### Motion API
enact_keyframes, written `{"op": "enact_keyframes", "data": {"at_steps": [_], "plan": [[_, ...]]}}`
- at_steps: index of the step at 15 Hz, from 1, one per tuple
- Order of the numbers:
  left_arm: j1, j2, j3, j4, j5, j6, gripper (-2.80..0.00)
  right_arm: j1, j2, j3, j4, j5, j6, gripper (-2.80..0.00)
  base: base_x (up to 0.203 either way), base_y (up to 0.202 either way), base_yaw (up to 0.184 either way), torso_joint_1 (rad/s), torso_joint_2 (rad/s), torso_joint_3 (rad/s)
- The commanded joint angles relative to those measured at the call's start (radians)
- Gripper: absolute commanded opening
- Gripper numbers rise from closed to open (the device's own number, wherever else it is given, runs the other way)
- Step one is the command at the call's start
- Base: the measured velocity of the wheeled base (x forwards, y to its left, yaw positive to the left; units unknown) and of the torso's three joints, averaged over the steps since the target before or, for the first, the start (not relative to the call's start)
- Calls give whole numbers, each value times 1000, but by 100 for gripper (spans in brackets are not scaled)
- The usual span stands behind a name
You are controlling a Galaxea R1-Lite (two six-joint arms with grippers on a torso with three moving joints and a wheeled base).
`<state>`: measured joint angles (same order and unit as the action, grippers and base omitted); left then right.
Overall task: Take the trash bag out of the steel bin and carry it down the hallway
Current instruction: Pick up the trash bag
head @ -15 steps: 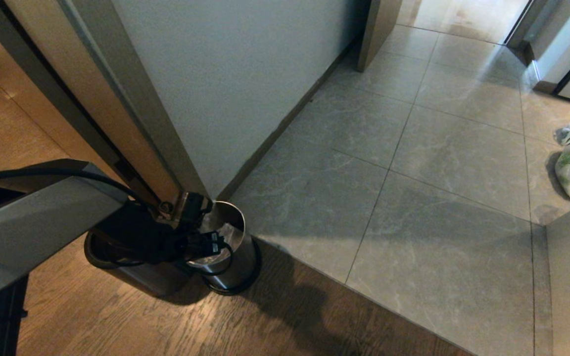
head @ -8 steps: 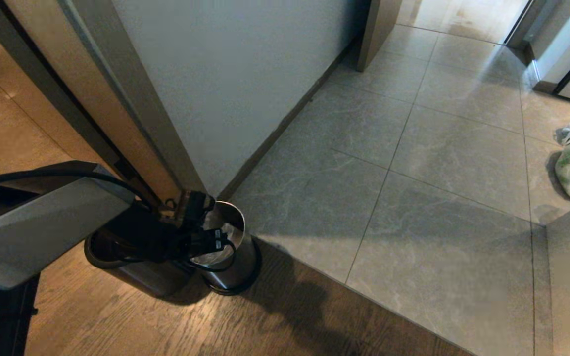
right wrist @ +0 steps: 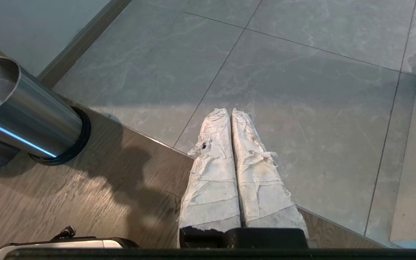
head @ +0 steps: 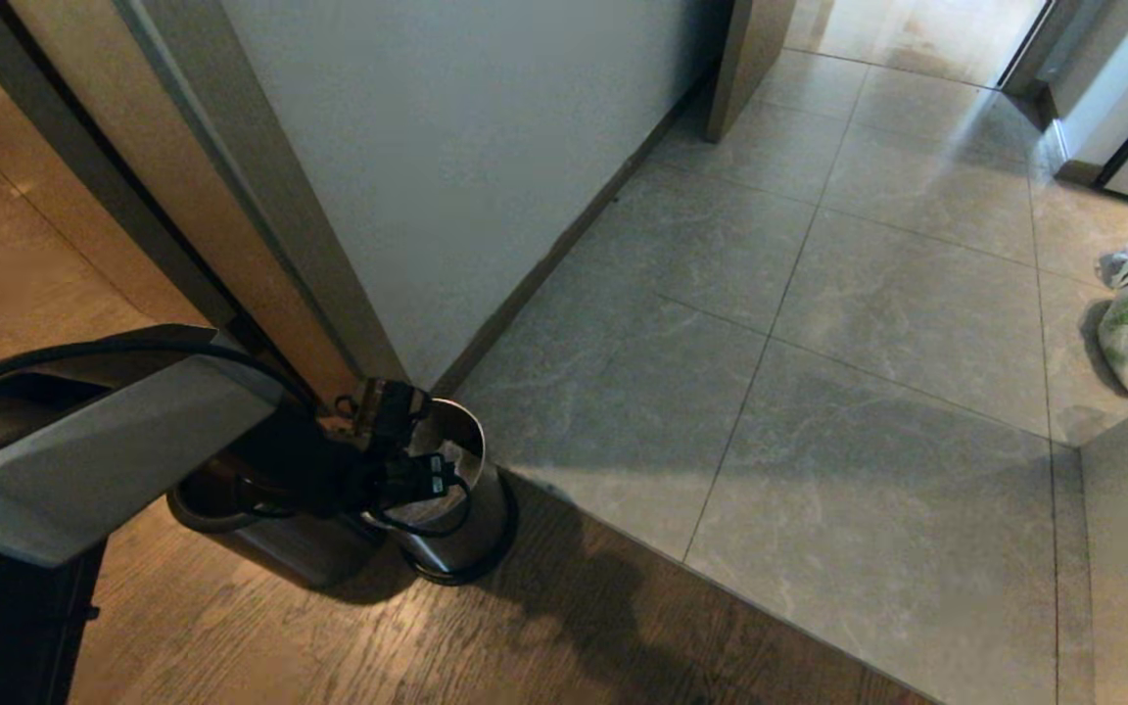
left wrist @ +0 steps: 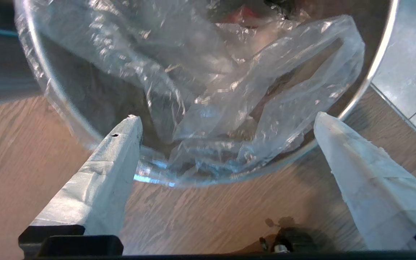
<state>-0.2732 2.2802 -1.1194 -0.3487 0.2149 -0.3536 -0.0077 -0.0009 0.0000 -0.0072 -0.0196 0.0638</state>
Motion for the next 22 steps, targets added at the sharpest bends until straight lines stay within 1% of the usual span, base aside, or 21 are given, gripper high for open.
{"op": "enact_keyframes", "data": {"at_steps": [1, 3, 7, 16, 17, 19, 22], "plan": [[0, 22, -11, -2, 2, 9, 0, 0, -1, 2, 0, 0, 1, -280, 0, 0, 0, 0, 0, 0], [0, 38, -13, -3, 4, 25, 0, 0, -1, 2, 0, 0, 1, -280, 0, 0, 0, 0, 0, 0], [2, 52, -22, -3, 6, 27, 0, 0, -1, 2, 0, 0, 1, -280, 0, 0, 0, 0, 0, 0], [30, 77, -68, -10, 6, 41, 0, 0, -1, 2, 0, 0, 1, -280, 0, 0, 0, 0, 0, 0], [33, 83, -76, -9, 5, 48, 0, 0, -1, 2, 0, 0, 1, -280, 0, 0, 0, 0, 0, 0], [49, 95, -76, -10, 13, 100, 0, 0, -1, 2, 0, 0, 1, -280, 0, 0, 0, 0, 0, 0], [66, 107, -82, -12, 12, 114, 0, 0, -1, 2, 0, 0, 1, -280, 0, 0, 0, 0, 0, 0]]}}
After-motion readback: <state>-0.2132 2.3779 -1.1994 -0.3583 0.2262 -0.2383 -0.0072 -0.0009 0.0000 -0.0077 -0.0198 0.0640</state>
